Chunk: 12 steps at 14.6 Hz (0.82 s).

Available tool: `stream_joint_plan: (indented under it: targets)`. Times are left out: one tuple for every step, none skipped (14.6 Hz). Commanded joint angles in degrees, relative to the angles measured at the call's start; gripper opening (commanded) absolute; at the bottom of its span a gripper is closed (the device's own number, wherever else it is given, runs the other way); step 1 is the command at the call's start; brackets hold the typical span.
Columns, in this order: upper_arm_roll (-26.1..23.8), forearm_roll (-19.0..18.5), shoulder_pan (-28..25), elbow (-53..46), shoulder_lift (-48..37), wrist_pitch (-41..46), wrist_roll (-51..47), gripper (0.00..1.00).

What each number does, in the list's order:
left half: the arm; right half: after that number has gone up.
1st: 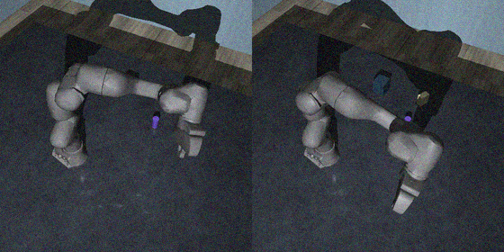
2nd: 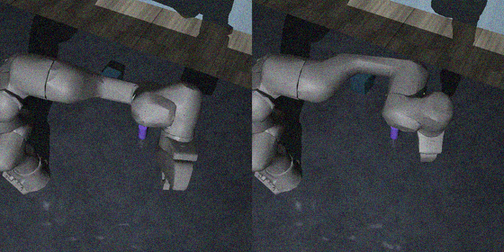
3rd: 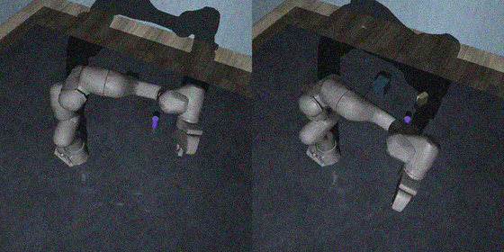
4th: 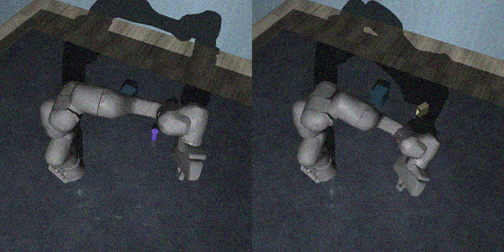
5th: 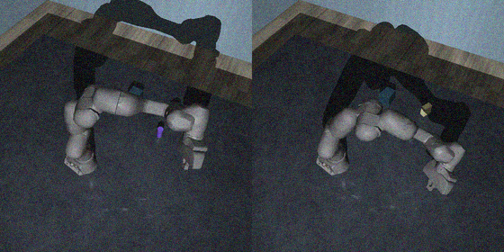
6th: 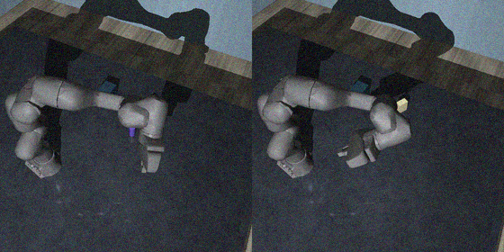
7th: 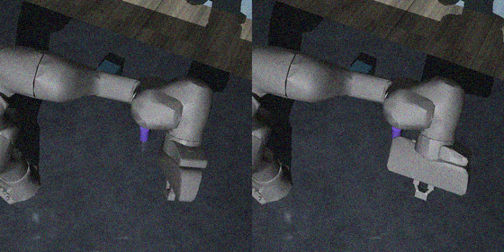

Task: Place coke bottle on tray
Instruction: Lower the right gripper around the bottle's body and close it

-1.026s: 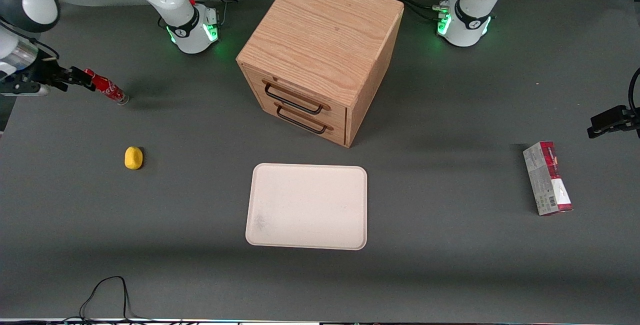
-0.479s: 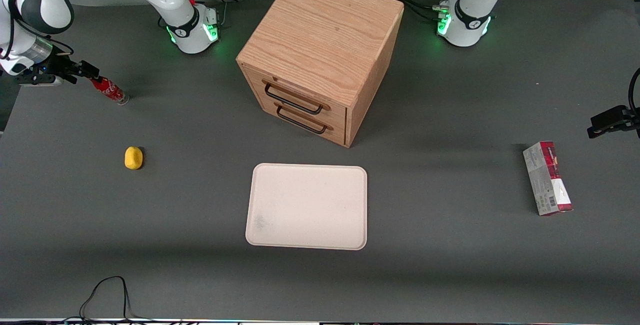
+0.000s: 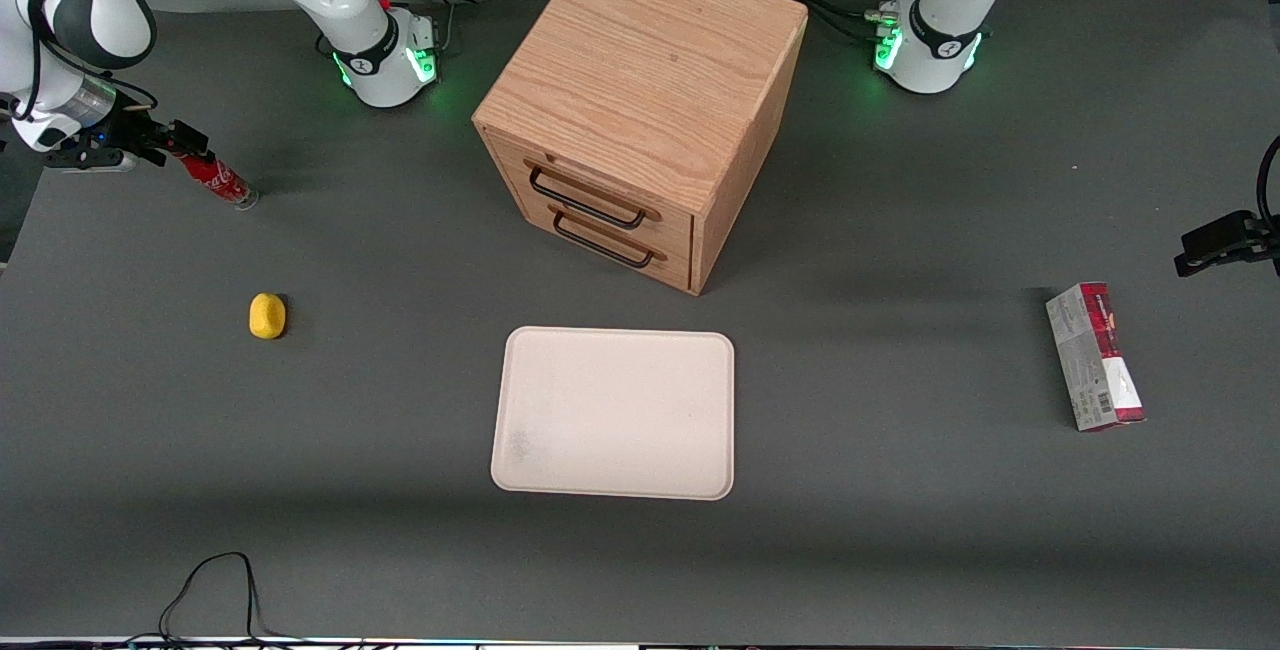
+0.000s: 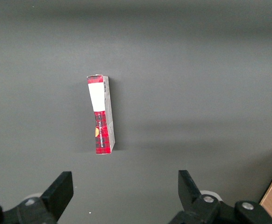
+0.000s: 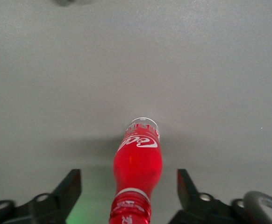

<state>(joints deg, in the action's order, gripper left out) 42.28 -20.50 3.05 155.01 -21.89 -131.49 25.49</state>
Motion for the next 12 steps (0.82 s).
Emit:
stream_joint_plan:
  targets:
    - [0.78, -1.65, -0.59, 0.73, -1.41, -0.43, 0.00, 0.61]
    - [0.79, -1.73, -0.59, 0.73, -1.32, -0.43, 0.00, 0.48]
    - [0.87, -1.73, -0.59, 0.64, -1.14, -0.43, 0.00, 0.33]
    - [0.96, -2.34, -0.68, 0.73, -1.05, -0.43, 0.00, 0.22]
    - [0.96, -3.22, -0.68, 0.64, -1.05, -0.35, -0.17, 0.13]
    - [0.96, -3.49, -0.68, 0.64, -0.97, -0.35, -0.18, 0.07]
    - [0.96, -3.58, -0.76, 0.64, -0.88, -0.35, -0.18, 0.00]
    - [0.96, -3.75, -1.29, 0.56, -0.79, -0.35, -0.26, 0.00]
    - [0.96, -4.54, -1.73, 0.29, -0.70, -0.08, -0.53, 0.00]
    - [0.87, -4.98, -1.82, 0.03, -0.79, 0.01, -0.70, 0.00]
    - [0.79, -4.99, -1.91, -0.49, -0.79, 0.18, -0.96, 0.00]
    - [0.52, -4.99, -2.34, -1.37, -0.70, 1.23, -1.66, 0.00]
